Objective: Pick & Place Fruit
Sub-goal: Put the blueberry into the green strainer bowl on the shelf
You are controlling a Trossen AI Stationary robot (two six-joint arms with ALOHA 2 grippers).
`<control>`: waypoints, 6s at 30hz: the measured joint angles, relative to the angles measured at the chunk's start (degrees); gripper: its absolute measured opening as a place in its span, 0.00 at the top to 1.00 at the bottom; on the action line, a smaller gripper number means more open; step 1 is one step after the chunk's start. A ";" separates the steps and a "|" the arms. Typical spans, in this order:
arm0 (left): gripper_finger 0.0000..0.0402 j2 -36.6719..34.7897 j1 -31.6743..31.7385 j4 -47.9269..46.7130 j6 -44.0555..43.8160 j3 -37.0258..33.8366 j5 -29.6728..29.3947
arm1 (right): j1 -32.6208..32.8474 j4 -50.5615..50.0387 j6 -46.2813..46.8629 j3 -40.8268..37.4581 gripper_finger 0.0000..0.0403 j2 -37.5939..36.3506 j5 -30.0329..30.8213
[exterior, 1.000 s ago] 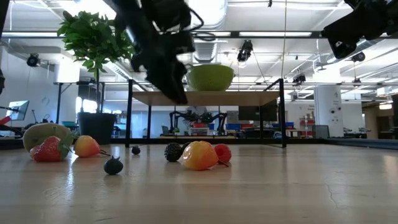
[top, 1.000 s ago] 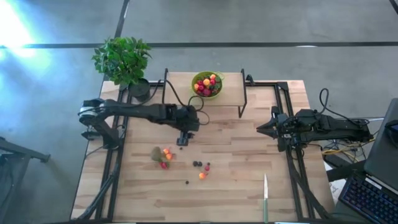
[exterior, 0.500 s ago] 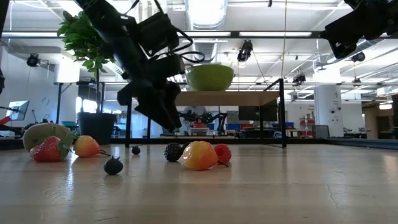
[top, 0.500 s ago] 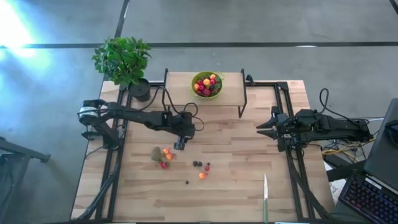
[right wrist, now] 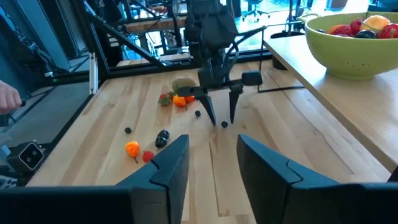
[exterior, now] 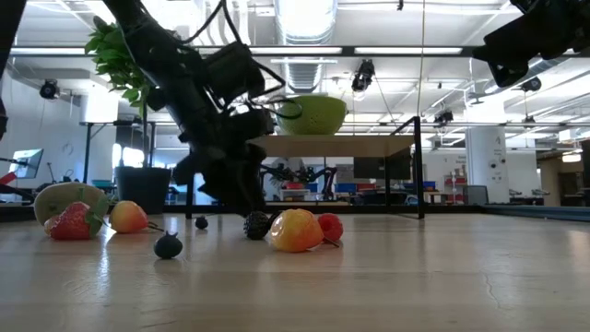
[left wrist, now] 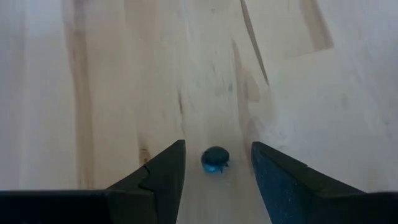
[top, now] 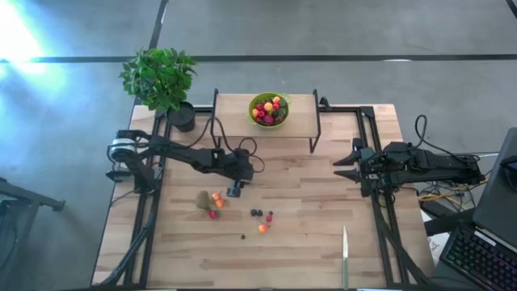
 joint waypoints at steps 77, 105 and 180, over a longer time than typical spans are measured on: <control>0.83 0.95 1.53 -23.33 -4.21 48.75 -2.93 | -0.02 0.00 0.00 0.00 0.85 0.00 0.00; 0.83 1.16 15.02 -31.38 -10.44 46.09 -10.82 | -0.02 0.00 0.00 0.00 0.79 0.00 0.00; 0.56 -1.96 -15.98 -44.11 -13.95 24.14 -8.27 | -0.02 0.00 0.00 0.00 0.69 -0.02 0.00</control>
